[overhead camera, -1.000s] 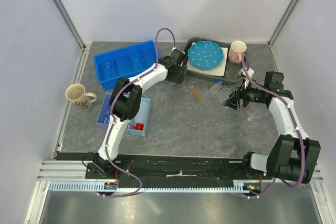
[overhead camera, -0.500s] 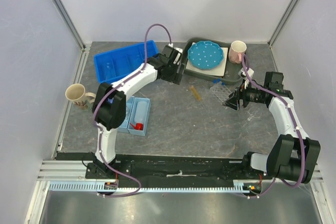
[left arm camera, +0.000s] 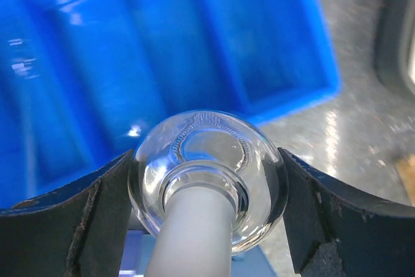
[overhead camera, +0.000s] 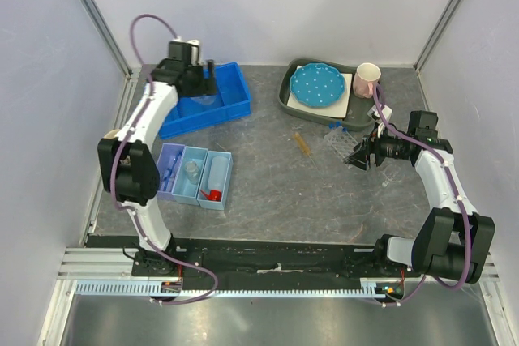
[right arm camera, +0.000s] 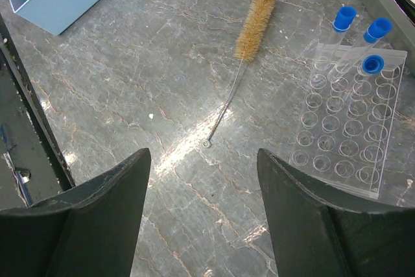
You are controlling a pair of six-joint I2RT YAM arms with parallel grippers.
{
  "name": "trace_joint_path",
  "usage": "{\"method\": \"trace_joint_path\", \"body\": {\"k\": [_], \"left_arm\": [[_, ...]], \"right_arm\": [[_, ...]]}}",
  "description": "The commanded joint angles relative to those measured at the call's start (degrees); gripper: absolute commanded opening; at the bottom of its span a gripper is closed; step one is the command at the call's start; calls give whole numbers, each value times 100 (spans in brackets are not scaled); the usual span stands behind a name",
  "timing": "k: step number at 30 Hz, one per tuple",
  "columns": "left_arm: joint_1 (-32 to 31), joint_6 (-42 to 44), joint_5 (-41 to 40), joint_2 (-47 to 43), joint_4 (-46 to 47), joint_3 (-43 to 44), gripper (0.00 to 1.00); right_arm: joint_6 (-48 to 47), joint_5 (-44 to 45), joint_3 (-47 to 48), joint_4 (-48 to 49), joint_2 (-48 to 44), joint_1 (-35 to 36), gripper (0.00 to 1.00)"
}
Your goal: Organize the chemistry lab equipment
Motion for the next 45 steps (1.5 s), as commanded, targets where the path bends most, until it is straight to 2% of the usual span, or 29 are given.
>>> {"method": "trace_joint_path", "body": {"k": [1,8,17,28,30,37,45], "left_arm": [[743,-373,129,122,-50,461,40],[1211,-365,-160,1063,-349,1567,41],[1255,-49,-495,1924,-490,2149,43],[1351,1207,-65,2268,-516,2255,43],[1387,1366,234,2277,-534,2211,43],[1554,1393,314,2347,-542,2193,48],[1554,1314,410,2452,-560,2193,59]], "right_arm": [[-178,-191,246,10,61,-23,74],[-213,-182,263,-25,61,-23,74],[-231,-200,272,-52,70,-23,74],[-266,-191,290,-87,114,-23,74],[-274,-208,290,-104,105,-23,74],[-292,-243,298,-122,114,-23,74],[-309,-244,316,-148,114,-32,74]]}}
